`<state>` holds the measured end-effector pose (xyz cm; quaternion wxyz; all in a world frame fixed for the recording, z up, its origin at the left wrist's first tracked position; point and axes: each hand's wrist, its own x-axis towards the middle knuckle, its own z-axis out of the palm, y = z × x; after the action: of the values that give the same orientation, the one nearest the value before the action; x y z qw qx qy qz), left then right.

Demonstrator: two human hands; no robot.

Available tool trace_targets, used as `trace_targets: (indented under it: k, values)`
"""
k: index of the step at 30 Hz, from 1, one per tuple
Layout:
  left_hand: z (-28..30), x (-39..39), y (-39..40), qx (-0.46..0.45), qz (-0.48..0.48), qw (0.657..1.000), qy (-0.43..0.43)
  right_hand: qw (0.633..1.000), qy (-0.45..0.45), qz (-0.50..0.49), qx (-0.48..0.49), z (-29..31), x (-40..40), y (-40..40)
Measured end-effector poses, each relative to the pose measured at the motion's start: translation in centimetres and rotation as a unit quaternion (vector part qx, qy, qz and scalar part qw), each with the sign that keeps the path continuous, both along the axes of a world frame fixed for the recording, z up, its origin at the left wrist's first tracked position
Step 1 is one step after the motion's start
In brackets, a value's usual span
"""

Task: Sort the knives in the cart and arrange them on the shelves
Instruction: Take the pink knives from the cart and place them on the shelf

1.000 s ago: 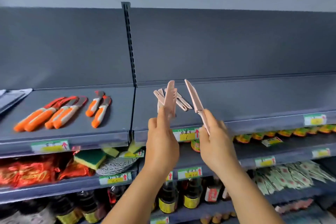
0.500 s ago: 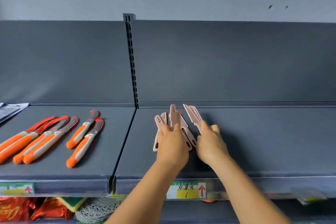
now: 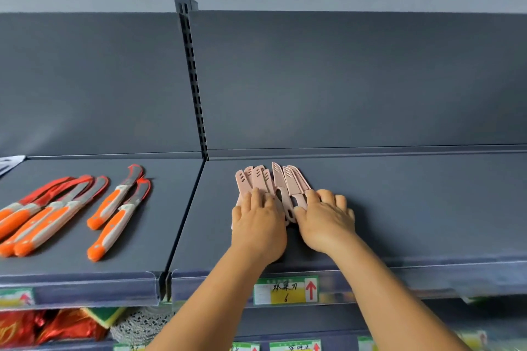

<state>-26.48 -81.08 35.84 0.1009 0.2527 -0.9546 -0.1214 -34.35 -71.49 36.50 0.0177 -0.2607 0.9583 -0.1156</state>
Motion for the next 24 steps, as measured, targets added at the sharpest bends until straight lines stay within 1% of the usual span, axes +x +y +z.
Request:
trace_targets:
  k: [3, 6, 11, 13, 15, 18, 21, 24]
  values:
    - [0.3, 0.5, 0.0, -0.002, -0.010, 1.000, 0.014, 1.000, -0.004, -0.009, 0.000, 0.5, 0.5, 0.0]
    - [0.8, 1.6, 0.2, -0.001, -0.035, 0.998, 0.047, 0.999, 0.019, -0.013, -0.025, 1.0, 1.6, 0.4]
    - [2.0, 5.1, 1.5, -0.005, -0.108, 0.981, 0.163, 0.991, 0.085, -0.013, -0.107, 1.8, 5.7, 2.6]
    - [1.9, 7.0, 2.6, -0.011, -0.148, 0.971, 0.188, 0.987, 0.090, -0.020, -0.129, 1.4, 8.0, 4.3]
    - [1.0, 9.2, 4.0, -0.020, -0.189, 0.963, 0.192, 0.987, 0.078, -0.036, -0.134, 0.4, 10.5, 6.3]
    - [-1.1, 12.1, 6.1, -0.019, -0.235, 0.956, 0.176, 0.987, 0.051, -0.065, -0.137, -1.8, 14.4, 9.3]
    - [-3.4, 14.3, 7.9, -0.002, -0.275, 0.951, 0.141, 0.988, 0.023, -0.092, -0.120, -4.3, 18.0, 12.2]
    - [-6.0, 16.0, 9.7, 0.018, -0.312, 0.945, 0.101, 0.984, -0.009, -0.142, -0.107, -7.0, 21.1, 15.2]
